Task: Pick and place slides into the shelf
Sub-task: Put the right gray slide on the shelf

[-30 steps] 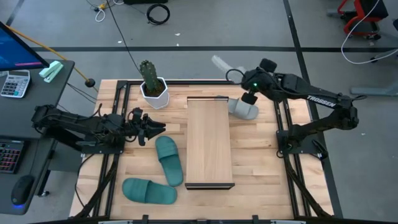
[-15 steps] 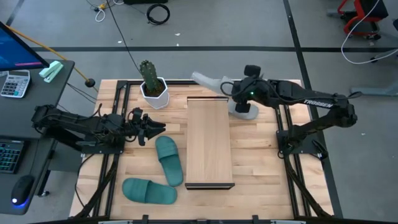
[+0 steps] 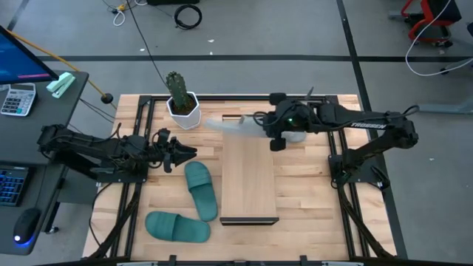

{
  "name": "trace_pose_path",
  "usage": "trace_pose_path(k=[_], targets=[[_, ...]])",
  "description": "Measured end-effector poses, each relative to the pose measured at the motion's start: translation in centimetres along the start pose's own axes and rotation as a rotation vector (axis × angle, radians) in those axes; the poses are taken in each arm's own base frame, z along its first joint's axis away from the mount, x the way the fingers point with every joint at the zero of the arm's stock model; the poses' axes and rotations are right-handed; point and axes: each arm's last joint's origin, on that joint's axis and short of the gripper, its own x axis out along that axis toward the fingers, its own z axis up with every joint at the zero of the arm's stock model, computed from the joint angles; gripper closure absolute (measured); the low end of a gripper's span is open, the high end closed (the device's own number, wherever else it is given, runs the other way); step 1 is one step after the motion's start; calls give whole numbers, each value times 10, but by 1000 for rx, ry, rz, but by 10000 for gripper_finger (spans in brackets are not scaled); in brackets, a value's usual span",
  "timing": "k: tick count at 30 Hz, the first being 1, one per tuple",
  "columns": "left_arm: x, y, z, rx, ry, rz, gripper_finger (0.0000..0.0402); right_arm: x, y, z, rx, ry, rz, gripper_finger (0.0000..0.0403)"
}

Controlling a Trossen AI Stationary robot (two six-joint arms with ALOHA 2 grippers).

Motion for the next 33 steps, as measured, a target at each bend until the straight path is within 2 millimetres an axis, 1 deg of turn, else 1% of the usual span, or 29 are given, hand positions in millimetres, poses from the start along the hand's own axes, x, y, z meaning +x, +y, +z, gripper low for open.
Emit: trace_pose_path(k=[5, 9, 15, 21, 25, 33], targets=[[0, 0, 0, -16, 0, 0, 230, 13, 3, 2, -125, 12, 7, 393], [0, 0, 0, -27, 1, 0, 230, 20, 3, 0, -196, 35, 2, 393], [0, 0, 0, -42, 2, 2, 230, 30, -2, -4, -180, 105, -81, 393], [0, 1, -1, -50, 6, 5, 230, 30, -3, -6, -177, 147, -124, 393], [0, 1, -1, -48, 9, 9, 230, 30, -3, -8, -189, 168, -119, 393], [0, 2, -2, -44, 16, 16, 230, 29, -3, -11, -253, 223, -137, 393]])
